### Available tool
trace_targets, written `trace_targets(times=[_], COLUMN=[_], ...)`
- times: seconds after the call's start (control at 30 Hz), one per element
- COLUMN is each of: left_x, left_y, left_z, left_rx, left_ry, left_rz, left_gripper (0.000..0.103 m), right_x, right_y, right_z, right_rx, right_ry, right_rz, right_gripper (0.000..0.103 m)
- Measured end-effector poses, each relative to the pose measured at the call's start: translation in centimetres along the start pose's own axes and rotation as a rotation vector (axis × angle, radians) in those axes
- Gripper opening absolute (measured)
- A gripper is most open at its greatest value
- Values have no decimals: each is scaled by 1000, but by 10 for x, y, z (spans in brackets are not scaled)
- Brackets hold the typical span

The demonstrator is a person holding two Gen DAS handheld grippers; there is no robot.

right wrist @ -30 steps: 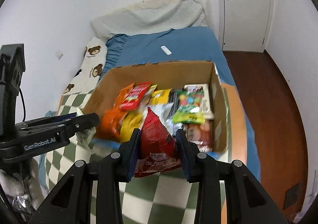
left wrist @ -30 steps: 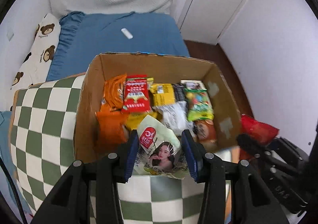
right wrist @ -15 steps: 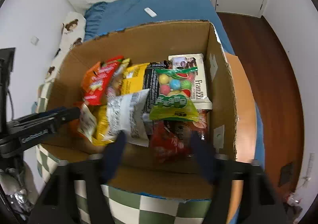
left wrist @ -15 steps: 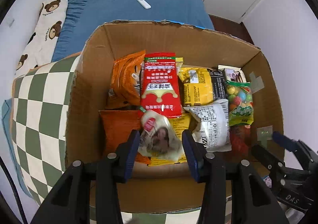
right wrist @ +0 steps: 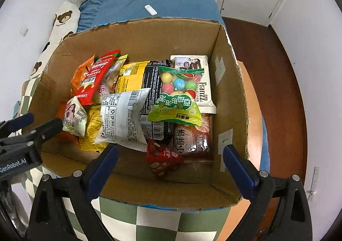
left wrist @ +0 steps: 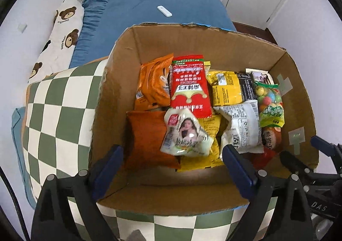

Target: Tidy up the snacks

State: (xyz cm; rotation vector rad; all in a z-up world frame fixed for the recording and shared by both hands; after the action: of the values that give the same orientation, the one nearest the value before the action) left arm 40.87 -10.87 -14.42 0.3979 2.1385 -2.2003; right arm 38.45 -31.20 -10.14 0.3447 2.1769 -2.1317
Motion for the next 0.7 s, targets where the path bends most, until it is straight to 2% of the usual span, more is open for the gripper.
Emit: trace_targets(times=[0.33, 0.5, 0.7], left_x=[18, 35, 69], left_y=[-28, -64, -119], left_z=[-5, -5, -6], left_rx=[-1, -12, -34], left_ry=[-14, -20, -29], left_rz=[62, 146, 276], left_gripper=[95, 95, 95], right_x=[11, 26, 58], right_y=[-27, -56, -109], right_z=[0, -1, -2], right_rx=[5, -6, -18], right_ry=[14, 9, -2], right_rz=[70, 135, 256], right_gripper=[101, 101, 101])
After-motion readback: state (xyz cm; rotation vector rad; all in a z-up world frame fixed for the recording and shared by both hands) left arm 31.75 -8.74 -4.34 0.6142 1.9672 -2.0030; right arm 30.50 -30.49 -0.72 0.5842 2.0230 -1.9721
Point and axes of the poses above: each gripper's, at about its wrist camera, not at the fingertips, and y roughly the way its jaws point, z to its right, x to its underside, the point moved 3 cm from there along y, roughly the way its jaws point, and after that the axes turned 5 degrees about y, right-handed, at the moved point
